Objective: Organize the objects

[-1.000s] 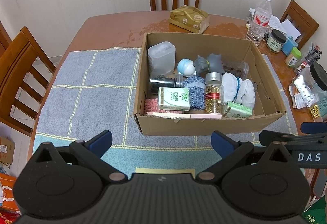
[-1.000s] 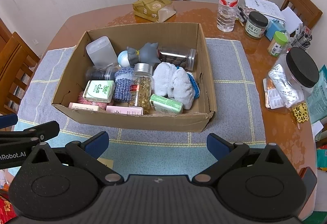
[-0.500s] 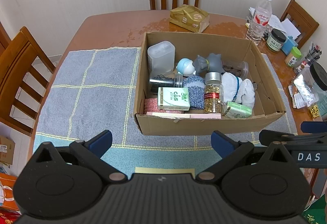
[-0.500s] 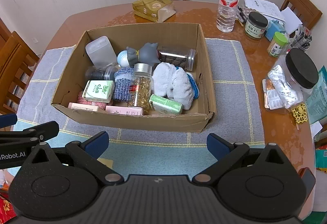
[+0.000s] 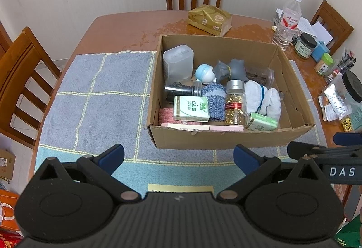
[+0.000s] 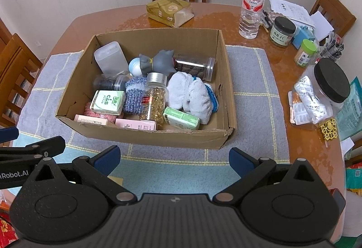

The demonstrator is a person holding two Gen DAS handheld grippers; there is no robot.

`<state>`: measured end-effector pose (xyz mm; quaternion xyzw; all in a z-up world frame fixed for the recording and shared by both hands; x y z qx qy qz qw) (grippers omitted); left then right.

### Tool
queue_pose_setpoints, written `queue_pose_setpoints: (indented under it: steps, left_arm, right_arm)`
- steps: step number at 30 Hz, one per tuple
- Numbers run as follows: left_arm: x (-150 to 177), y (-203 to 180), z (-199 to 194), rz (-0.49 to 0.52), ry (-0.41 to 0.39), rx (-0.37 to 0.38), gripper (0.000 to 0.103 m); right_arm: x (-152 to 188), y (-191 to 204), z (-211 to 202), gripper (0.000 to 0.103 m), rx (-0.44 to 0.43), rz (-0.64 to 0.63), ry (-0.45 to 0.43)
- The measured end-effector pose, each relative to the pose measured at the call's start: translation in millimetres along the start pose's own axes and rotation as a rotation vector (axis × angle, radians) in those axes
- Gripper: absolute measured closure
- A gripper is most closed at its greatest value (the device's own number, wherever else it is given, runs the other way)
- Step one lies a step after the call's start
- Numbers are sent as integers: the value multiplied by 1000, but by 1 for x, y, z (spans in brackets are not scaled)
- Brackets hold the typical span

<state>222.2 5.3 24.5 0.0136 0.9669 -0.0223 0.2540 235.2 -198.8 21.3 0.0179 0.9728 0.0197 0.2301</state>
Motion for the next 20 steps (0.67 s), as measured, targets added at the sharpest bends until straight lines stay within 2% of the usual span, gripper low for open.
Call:
queue_pose_setpoints:
  steps: [20]
  left_arm:
    - [-2,1,0,0,3,-1,1]
  right_arm:
    - [-2,1,-1,0,-1,-1,5]
Point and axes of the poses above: each gripper's, at about its wrist camera, not at the fingertips, and z roughly the way its jaws point, y to its left, x to its underside, the point moved 1 cm from there along z, roughly the way its jaws point, and after that the axes turned 2 degrees about x, right-handed, at the moved point
